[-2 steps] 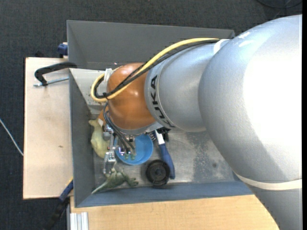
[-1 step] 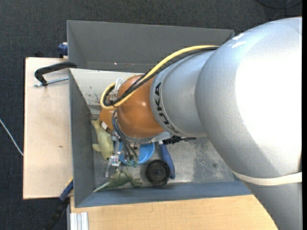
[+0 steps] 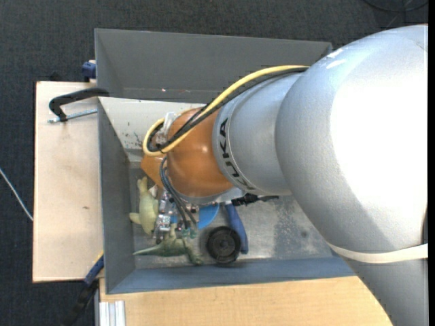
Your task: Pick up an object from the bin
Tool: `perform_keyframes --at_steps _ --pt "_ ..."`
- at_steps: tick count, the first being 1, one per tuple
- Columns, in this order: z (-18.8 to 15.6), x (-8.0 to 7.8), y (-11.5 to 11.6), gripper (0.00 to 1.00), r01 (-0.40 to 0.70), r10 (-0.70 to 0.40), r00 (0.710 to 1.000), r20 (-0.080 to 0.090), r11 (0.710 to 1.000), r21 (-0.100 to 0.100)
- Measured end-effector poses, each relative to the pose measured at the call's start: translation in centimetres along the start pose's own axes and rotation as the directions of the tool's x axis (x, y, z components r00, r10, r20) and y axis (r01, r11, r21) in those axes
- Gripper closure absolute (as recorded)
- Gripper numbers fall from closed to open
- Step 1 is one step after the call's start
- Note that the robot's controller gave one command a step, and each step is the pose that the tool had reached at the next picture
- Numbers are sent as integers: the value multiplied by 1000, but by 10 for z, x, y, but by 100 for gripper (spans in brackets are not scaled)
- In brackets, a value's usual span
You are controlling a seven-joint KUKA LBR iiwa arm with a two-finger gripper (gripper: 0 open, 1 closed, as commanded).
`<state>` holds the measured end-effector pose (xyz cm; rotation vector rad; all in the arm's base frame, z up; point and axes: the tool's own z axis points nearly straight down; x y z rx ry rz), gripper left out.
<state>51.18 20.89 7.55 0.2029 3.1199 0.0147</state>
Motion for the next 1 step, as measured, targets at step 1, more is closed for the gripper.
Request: perform_keyframes --at_steps 1 --pt "-191 -29 4 100 -23 23 1000 -1 1000 2"
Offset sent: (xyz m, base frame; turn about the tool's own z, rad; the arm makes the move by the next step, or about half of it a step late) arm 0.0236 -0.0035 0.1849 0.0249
